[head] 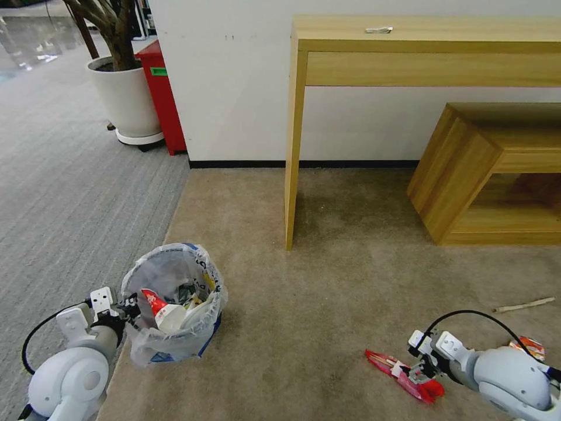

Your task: Pick up the trash bin and place the garbage on the floor into it.

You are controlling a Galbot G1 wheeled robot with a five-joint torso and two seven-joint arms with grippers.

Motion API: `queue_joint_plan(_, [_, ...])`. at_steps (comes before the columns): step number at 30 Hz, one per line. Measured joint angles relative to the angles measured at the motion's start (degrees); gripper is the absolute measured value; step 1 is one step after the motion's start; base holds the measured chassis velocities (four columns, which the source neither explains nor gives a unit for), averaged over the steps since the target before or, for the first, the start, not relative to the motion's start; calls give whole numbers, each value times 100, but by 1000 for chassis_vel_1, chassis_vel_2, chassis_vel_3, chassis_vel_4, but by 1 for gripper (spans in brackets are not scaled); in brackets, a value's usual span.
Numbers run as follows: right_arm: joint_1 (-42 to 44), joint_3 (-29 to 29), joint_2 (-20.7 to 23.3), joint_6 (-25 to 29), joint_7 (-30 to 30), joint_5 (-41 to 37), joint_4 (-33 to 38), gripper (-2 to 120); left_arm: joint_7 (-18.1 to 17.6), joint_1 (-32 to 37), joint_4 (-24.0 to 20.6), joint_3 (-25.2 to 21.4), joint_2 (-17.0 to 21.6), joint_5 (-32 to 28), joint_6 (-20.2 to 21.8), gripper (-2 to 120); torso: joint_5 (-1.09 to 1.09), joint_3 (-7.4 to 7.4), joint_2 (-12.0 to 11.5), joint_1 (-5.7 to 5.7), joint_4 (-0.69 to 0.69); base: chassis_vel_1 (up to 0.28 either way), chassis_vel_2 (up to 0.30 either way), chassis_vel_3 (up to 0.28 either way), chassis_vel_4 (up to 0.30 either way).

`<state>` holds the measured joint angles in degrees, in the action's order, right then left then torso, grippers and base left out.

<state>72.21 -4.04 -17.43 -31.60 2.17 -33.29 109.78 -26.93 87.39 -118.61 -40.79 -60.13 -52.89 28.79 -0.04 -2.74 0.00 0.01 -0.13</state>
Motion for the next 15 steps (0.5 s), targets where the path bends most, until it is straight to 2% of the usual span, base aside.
queue_joint_plan(15, [-44,37,-498,275,-99,196,-332,100,-4,-5,14,13,-27,60,5,0,-1,0,0,0,0,0,0,0,0])
